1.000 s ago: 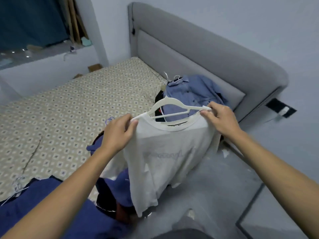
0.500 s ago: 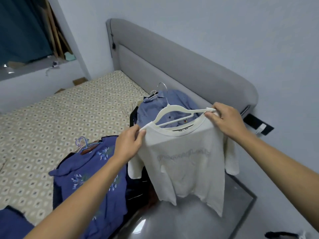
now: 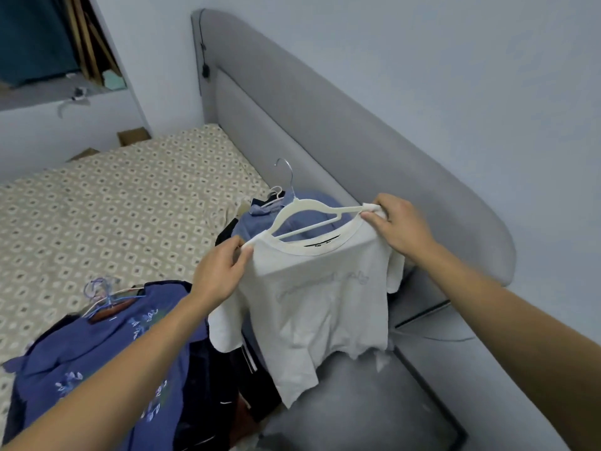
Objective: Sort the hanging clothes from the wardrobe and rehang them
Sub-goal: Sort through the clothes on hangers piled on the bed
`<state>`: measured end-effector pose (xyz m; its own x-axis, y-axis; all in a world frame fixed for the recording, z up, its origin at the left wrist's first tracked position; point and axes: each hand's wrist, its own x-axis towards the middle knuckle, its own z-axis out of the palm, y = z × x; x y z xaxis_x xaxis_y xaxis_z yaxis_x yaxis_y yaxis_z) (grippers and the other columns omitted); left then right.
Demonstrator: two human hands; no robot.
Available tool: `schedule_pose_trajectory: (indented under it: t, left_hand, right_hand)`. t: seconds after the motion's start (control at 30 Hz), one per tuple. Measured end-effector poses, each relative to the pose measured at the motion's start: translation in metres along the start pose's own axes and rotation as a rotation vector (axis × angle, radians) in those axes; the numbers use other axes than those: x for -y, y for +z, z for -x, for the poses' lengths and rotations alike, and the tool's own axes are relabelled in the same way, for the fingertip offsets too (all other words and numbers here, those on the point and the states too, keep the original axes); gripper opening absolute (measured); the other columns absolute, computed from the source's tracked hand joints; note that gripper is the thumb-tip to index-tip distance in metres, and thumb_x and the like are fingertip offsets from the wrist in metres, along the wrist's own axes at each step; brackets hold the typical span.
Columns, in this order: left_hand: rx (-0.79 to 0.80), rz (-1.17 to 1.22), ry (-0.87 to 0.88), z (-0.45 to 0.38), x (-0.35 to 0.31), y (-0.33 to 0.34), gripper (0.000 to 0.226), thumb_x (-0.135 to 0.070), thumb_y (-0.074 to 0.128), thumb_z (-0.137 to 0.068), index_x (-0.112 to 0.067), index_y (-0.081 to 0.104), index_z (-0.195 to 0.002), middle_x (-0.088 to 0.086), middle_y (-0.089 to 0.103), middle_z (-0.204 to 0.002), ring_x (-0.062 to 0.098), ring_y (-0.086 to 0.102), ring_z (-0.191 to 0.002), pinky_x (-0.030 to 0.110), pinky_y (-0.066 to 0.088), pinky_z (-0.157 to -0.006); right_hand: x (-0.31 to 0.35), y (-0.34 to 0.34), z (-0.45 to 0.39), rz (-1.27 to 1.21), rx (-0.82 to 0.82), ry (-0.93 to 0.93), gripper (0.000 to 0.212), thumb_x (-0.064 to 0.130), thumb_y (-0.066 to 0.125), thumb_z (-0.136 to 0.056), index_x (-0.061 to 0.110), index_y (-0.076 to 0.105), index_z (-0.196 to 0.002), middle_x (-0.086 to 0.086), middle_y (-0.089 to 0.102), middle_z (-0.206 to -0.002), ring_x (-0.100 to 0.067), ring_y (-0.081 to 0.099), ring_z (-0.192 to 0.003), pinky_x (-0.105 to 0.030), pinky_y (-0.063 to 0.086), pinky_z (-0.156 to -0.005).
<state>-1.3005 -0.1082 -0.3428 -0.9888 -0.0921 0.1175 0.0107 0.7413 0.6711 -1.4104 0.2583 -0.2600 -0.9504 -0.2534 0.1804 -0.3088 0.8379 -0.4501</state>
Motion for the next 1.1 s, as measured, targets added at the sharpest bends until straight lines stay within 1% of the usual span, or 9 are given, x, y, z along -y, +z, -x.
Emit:
schedule_pose_trajectory:
  t: [0.17,0.33,0.4,0.5,0.63,0.73,0.83,0.93,1.1]
  left_hand:
    - [-0.015,-0.054,-0.076,-0.078,0.012,0.01,0.037,-0.043,0.042,-0.109,-0.016,0.048,-0.085,0.0,0.055,-0.075,0.022,0.053,-0.071,0.042,0.039,-0.063]
    - [-0.007,-0.14,-0.187,-0.165,0.042,0.037,0.035,-0.038,0.041,-0.11,-0.015,0.046,-0.083,0.0,0.053,-0.077,0.019,0.048,-0.07,0.037,0.031,-0.057]
    - [0.032,-0.188,-0.258,-0.197,0.059,0.048,0.033,-0.035,0.04,-0.109,-0.017,0.043,-0.081,0.0,0.052,-0.078,0.022,0.047,-0.07,0.038,0.03,-0.058]
    - [0.07,-0.248,-0.368,-0.238,0.089,0.069,0.031,-0.031,0.04,-0.109,-0.018,0.042,-0.08,0.002,0.052,-0.078,0.024,0.049,-0.072,0.039,0.03,-0.059]
    - [0.096,-0.284,-0.481,-0.279,0.126,0.108,0.027,-0.033,0.038,-0.109,-0.014,0.048,-0.094,0.004,0.053,-0.091,0.027,0.051,-0.085,0.039,0.033,-0.065]
    - [0.092,-0.22,-0.557,-0.296,0.147,0.132,0.016,-0.029,0.042,-0.107,-0.016,0.05,-0.111,0.004,0.054,-0.112,0.026,0.051,-0.1,0.044,0.044,-0.078]
    - [0.043,-0.148,-0.587,-0.296,0.155,0.141,0.026,-0.023,0.049,-0.105,-0.015,0.05,-0.129,0.005,0.051,-0.126,0.021,0.051,-0.108,0.044,0.048,-0.087]
    - [0.031,-0.132,-0.546,-0.281,0.154,0.133,0.032,-0.024,0.05,-0.106,-0.015,0.049,-0.136,0.002,0.052,-0.126,0.016,0.05,-0.111,0.038,0.046,-0.086]
    - [0.0,-0.174,-0.553,-0.242,0.162,0.094,0.032,-0.027,0.049,-0.108,-0.017,0.051,-0.138,0.0,0.054,-0.121,0.018,0.052,-0.117,0.034,0.041,-0.084]
  right_hand:
    - [-0.022,0.028,-0.1,-0.035,0.054,-0.049,0.041,0.042,0.064,-0.1,0.027,0.036,-0.073,0.009,0.048,-0.074,-0.021,0.049,-0.072,-0.038,0.033,-0.059]
    - [-0.06,0.086,-0.207,-0.064,0.139,-0.1,0.038,0.048,0.058,-0.1,0.025,0.037,-0.077,0.008,0.042,-0.076,-0.027,0.049,-0.077,-0.038,0.032,-0.065]
    - [-0.071,0.118,-0.252,-0.055,0.206,-0.139,0.035,0.043,0.06,-0.101,0.024,0.039,-0.081,0.003,0.049,-0.083,-0.033,0.055,-0.083,-0.041,0.037,-0.068]
    - [-0.084,0.167,-0.305,0.06,0.277,-0.134,0.025,0.037,0.06,-0.103,0.013,0.054,-0.097,-0.011,0.063,-0.103,-0.038,0.061,-0.097,-0.043,0.042,-0.073]
    - [-0.111,0.23,-0.341,0.216,0.283,-0.206,0.025,0.033,0.059,-0.104,0.008,0.059,-0.107,-0.013,0.063,-0.11,-0.038,0.06,-0.103,-0.044,0.044,-0.076]
    - [-0.133,0.264,-0.355,0.292,0.309,-0.263,0.021,0.029,0.059,-0.103,0.01,0.058,-0.113,-0.012,0.061,-0.111,-0.037,0.057,-0.105,-0.046,0.045,-0.082]
    - [-0.14,0.283,-0.364,0.239,0.321,-0.311,0.026,0.027,0.058,-0.101,0.009,0.057,-0.119,-0.013,0.059,-0.114,-0.037,0.053,-0.109,-0.049,0.047,-0.088]
    - [-0.128,0.291,-0.368,0.206,0.351,-0.342,0.03,0.031,0.054,-0.101,0.008,0.057,-0.121,-0.014,0.06,-0.117,-0.037,0.051,-0.112,-0.049,0.047,-0.092]
    - [-0.072,0.304,-0.357,0.098,0.372,-0.422,0.028,0.031,0.058,-0.102,0.011,0.058,-0.122,-0.01,0.06,-0.116,-0.034,0.053,-0.112,-0.045,0.045,-0.084]
